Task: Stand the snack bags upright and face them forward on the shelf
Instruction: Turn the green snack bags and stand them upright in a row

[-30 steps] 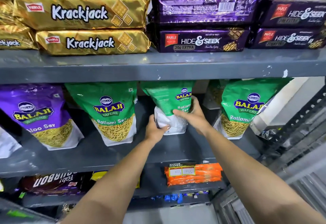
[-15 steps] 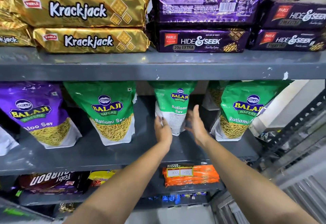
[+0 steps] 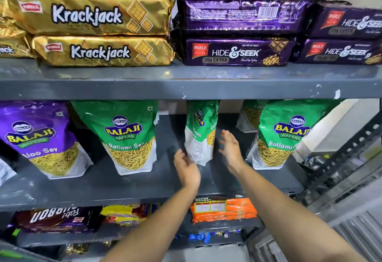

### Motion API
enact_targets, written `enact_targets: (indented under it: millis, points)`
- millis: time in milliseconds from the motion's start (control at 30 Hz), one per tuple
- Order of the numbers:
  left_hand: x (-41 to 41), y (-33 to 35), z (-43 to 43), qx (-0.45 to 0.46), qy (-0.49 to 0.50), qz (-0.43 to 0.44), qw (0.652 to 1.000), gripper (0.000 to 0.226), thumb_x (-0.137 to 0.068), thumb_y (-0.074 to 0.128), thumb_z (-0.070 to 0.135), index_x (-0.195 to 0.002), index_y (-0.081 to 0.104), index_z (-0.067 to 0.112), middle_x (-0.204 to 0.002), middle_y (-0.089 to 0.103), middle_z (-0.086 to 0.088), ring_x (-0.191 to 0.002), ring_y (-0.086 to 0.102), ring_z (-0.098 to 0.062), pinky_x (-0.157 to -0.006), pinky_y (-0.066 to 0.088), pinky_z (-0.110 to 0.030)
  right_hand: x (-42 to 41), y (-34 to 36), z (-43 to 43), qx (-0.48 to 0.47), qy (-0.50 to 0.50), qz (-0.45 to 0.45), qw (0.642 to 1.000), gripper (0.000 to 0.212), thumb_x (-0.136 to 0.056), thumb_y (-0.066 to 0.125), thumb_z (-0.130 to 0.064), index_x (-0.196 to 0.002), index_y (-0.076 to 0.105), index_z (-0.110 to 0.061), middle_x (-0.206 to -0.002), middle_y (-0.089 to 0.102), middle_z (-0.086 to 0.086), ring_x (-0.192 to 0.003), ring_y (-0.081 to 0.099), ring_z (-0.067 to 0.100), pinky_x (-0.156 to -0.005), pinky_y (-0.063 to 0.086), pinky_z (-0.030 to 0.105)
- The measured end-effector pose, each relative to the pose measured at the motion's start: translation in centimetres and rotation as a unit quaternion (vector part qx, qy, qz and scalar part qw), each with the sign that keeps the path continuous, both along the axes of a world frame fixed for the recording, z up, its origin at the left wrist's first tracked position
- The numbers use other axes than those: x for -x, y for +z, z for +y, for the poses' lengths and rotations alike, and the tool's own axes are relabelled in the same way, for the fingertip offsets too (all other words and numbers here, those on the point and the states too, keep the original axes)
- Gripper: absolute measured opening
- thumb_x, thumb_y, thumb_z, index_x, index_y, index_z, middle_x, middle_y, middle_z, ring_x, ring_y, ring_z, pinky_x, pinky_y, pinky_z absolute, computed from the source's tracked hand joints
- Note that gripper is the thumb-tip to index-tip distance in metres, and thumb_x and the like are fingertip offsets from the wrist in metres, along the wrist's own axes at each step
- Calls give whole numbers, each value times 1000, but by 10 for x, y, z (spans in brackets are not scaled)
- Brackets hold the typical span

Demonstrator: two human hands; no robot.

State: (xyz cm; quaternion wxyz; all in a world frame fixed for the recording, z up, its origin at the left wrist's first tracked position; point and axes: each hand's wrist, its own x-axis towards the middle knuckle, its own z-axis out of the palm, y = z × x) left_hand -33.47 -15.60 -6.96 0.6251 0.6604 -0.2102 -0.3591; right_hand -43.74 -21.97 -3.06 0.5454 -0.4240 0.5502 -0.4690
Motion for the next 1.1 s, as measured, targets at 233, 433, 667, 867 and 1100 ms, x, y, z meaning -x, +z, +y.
enact_targets:
  millis: [233, 433, 667, 867, 1100]
  points:
    - [-21, -13, -10, -25, -206, -116, 971, 110, -63, 67, -6, -154, 10, 18, -155, 37, -1, -139, 42, -19, -115, 37, -40, -26, 3, 34, 21, 24, -17, 999, 26, -101, 32, -34, -104, 57, -27, -122, 64, 6, -121, 57, 25, -102, 43, 47]
    - [-63, -9, -36, -3, -264, -162, 951, 128, -27, 96, 41, -135, 27, 29, -133, 53, 13, -124, 52, -9, -95, 45, -20, -26, -3, 62, 75, 13, 110, 991, 18, -95, 47, -29, -100, 63, -23, -102, 72, 2, -101, 65, 23, -92, 50, 41]
    - [-67, -9, -42, -38, -268, -174, 947, 97, -37, 95, 35, -113, 36, 32, -118, 57, 12, -112, 56, -13, -87, 43, -25, 4, 90, -28, 147, -78, -40, 985, 30, -91, 58, -20, -120, 57, -11, -124, 63, 11, -110, 57, 19, -100, 42, 36]
    - [-72, -9, -40, -37, -292, -180, 939, 100, -39, 95, 30, -121, 37, 29, -124, 59, 8, -115, 56, -13, -96, 46, -28, 2, 111, -40, 163, -125, -104, 973, 26, -77, 68, 4, -94, 63, -15, -102, 66, 9, -92, 60, 23, -89, 50, 49]
    - [-66, -4, -38, -42, -317, -195, 927, 110, -37, 94, 38, -132, 39, 31, -118, 59, 16, -106, 57, -7, -84, 44, -18, -1, 109, -35, 200, -173, -120, 957, 31, -77, 60, 12, -68, 65, -17, -61, 68, -20, -64, 56, -1, -75, 44, 35]
